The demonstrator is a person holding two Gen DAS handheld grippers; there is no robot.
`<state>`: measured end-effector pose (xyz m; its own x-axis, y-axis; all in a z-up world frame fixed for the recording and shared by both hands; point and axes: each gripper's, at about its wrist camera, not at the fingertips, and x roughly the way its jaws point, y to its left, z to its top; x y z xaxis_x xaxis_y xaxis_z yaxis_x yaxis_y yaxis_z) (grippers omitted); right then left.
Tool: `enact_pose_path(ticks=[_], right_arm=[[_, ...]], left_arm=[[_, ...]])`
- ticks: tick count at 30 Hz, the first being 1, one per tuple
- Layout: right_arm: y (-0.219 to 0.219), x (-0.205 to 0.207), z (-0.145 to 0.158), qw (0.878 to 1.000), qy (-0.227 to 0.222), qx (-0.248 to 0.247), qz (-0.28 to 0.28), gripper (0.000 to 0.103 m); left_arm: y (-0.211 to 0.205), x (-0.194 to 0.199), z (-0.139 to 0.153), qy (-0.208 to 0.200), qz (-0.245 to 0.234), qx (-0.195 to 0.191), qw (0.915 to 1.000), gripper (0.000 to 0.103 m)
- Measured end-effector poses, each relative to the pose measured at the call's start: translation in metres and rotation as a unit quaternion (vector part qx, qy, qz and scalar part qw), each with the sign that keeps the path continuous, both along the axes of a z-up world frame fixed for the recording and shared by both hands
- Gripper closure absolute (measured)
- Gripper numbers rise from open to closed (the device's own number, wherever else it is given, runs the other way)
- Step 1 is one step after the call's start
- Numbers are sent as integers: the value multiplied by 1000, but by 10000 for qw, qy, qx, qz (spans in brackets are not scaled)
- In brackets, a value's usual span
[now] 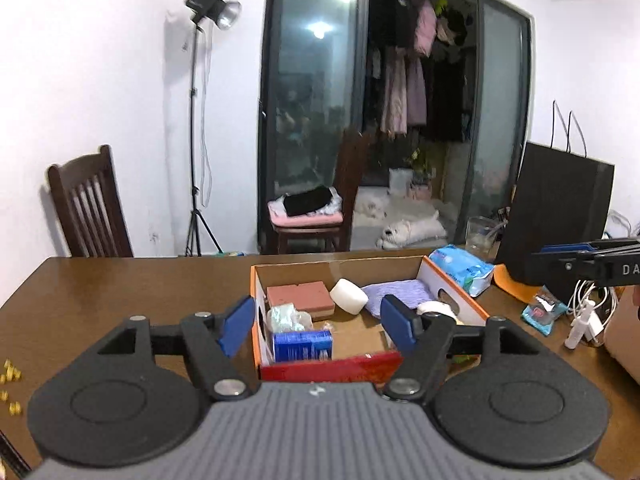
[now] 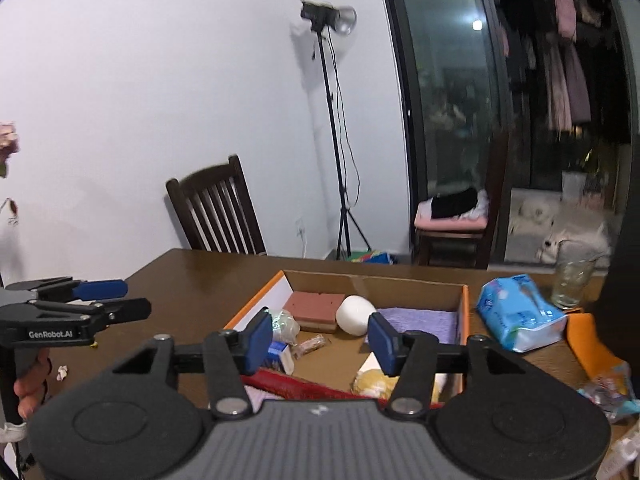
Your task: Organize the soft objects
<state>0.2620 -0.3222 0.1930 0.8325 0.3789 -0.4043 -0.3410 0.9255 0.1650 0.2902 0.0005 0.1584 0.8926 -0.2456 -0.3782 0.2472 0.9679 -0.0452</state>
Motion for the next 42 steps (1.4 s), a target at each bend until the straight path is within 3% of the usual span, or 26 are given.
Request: enact_pose_path(ticks=[6,10,12,16,20,25,28,31,35,37,39,42], right_arm=[[-2,-79,-36,9985,-539,-17,-20,41],[2,-138,-83,9959,-889,-124,-86,30],[4,-158,-108,9971,-750,-138,-59,26],[0,-187,-148,9999,-66,124,-64,26],[2,-191,-156,9998,85,143,-101,26],[7,-177,-151,9994,30,330,-33,26],[19,-150,-149,9993,112,361,54,28],[38,-116,-146,9993,78,309,208,34],[69,-58,-147,9986,161,179,462,48],[80,-28,-148,9982,259,231,498,56],[90,2,-150,9977,348,280,512,58],[102,31,-163,9968,553,209,543,63]], left_arm=[[-6,-86,-42,-311,184,-161,9992,25],[-14,-140,-81,-306,243,-149,9991,20],[-15,-160,-99,-188,227,-89,9995,20],[-15,-177,-118,180,178,34,9997,19],[-15,-169,-123,216,230,91,9995,19],[-8,-140,-122,242,312,-190,9990,19],[-3,-103,-122,274,489,-260,9981,22],[9,-53,-123,407,608,-565,9957,30],[24,4,-134,658,612,-853,9923,36],[30,25,-145,897,591,-986,9893,49],[32,29,-156,1101,453,-1005,9878,56],[30,21,-164,1145,276,-869,9892,57]])
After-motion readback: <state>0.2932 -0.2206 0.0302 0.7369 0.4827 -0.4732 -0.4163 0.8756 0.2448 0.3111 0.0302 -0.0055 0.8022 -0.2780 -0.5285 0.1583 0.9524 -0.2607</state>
